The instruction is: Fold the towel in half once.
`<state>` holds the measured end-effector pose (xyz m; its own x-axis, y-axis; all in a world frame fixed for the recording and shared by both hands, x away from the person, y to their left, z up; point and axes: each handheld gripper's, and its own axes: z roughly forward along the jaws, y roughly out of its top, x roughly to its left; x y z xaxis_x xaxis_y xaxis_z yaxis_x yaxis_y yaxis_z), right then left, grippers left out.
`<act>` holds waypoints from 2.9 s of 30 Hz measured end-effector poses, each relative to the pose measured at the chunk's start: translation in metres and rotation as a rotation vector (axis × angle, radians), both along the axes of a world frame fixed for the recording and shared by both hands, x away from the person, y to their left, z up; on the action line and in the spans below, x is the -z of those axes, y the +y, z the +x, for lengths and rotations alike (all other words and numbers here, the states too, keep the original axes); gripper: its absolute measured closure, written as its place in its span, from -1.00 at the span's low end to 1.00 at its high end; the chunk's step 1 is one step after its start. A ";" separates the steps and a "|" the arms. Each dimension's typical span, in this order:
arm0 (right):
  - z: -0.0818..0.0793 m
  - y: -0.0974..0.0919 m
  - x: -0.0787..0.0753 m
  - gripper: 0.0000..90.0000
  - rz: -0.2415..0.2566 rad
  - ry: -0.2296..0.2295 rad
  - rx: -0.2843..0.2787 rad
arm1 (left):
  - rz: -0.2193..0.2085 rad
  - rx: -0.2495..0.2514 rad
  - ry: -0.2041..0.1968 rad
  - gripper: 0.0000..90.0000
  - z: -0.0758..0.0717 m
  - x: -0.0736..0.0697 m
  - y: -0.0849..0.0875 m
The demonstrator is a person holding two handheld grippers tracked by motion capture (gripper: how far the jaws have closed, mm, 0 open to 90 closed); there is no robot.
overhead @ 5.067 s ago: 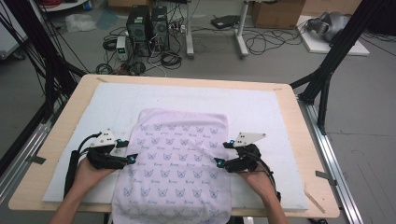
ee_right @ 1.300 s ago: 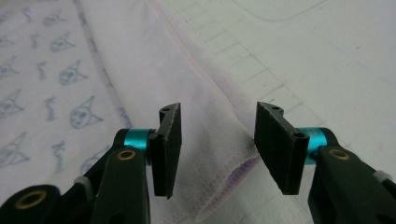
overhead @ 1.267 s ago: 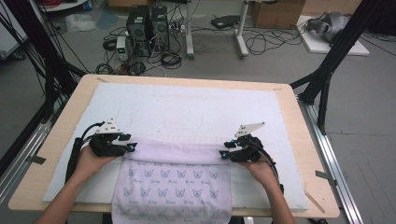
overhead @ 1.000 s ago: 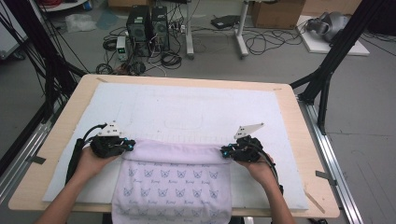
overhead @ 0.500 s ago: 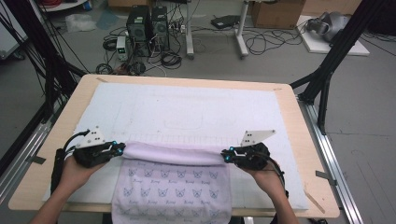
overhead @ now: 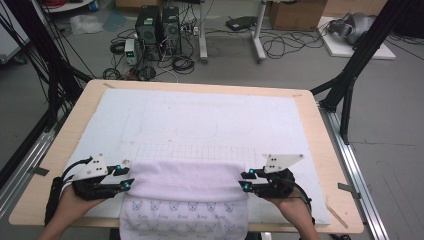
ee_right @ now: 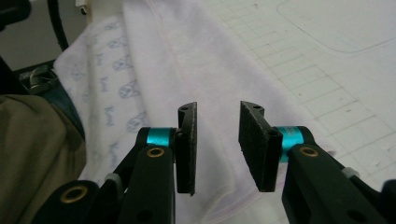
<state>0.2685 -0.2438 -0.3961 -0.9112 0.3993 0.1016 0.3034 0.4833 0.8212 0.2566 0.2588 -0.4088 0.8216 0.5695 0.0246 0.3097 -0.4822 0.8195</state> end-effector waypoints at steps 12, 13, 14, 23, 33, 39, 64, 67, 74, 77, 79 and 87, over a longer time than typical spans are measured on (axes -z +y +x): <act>0.022 0.026 0.021 0.28 -0.056 0.069 -0.057 | 0.073 0.065 0.098 0.16 0.012 0.020 -0.017; 0.020 0.029 0.024 0.25 -0.064 0.081 -0.066 | 0.076 0.069 0.106 0.18 0.013 0.021 -0.017; 0.018 0.031 0.027 0.22 -0.064 0.095 -0.069 | 0.079 0.076 0.110 0.26 0.012 0.022 -0.017; 0.004 0.038 0.038 0.86 -0.101 0.138 -0.134 | 0.075 0.106 0.058 0.82 -0.004 0.016 -0.014; -0.036 0.021 0.013 0.67 0.010 0.077 -0.165 | 0.037 0.136 0.040 0.48 -0.050 0.001 0.007; -0.015 0.016 0.006 0.42 0.003 0.062 -0.093 | -0.013 0.100 0.028 0.32 -0.036 -0.006 0.010; 0.065 0.007 0.036 0.07 -0.134 0.053 0.116 | 0.067 -0.101 0.151 -0.10 0.065 0.034 -0.016; 0.067 0.008 0.040 0.12 -0.156 0.075 0.108 | 0.057 -0.107 0.148 -0.05 0.064 0.034 -0.015; 0.064 0.016 0.042 0.83 -0.191 0.072 0.022 | 0.065 -0.038 0.134 0.67 0.061 0.031 -0.019; 0.066 0.016 0.040 0.89 -0.200 0.068 0.015 | 0.082 -0.034 0.121 0.81 0.063 0.029 -0.023; 0.069 0.015 0.037 0.90 -0.211 0.057 0.028 | 0.082 -0.044 0.119 0.83 0.068 0.026 -0.024; 0.106 0.012 0.010 0.91 -0.216 0.009 0.098 | 0.048 -0.138 0.067 0.86 0.110 0.000 -0.032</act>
<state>0.3744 -0.2321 -0.4059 -0.8663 0.4994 0.0126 0.3648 0.6153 0.6988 0.3670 0.2271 -0.4092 0.7364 0.6765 0.0024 0.4288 -0.4695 0.7718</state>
